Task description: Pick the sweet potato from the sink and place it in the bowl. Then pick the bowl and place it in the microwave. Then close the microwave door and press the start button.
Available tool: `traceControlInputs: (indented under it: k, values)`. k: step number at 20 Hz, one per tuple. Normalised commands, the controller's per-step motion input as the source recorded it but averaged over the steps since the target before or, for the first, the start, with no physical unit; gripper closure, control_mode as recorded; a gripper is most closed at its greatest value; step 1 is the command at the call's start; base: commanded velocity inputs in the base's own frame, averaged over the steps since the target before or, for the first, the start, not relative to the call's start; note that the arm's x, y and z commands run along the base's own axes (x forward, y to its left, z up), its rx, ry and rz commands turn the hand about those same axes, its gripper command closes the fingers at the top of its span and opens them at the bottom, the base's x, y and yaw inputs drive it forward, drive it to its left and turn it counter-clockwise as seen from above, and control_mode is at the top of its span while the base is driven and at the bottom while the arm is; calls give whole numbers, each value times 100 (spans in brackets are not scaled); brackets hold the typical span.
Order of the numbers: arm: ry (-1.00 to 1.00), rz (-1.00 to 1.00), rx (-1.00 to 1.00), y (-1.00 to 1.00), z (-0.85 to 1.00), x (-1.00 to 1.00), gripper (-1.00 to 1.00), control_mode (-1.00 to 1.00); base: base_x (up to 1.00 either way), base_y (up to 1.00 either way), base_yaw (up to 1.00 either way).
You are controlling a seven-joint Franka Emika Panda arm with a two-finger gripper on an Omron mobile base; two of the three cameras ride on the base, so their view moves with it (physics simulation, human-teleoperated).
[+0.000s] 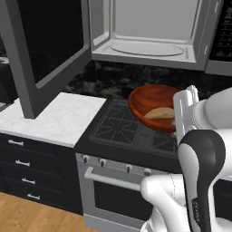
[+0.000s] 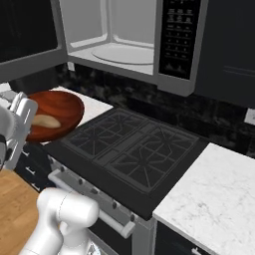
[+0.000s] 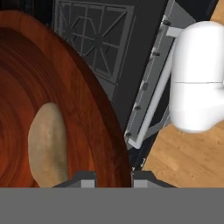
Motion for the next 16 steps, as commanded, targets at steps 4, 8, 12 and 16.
traceControlInputs:
  k: [4, 8, 12, 16]
  values:
    - [0, 0, 0, 0, 0, 0, 100, 100, 8, 0, 25]
    - [0, 0, 0, 0, 0, 0, 100, 100, 0, -16, 24]
    - [0, 0, 0, 0, 0, 0, 100, 100, 0, -8, 16]
    - [-9, 0, 0, 0, 27, -26, 100, -100, -4, -2, 1]
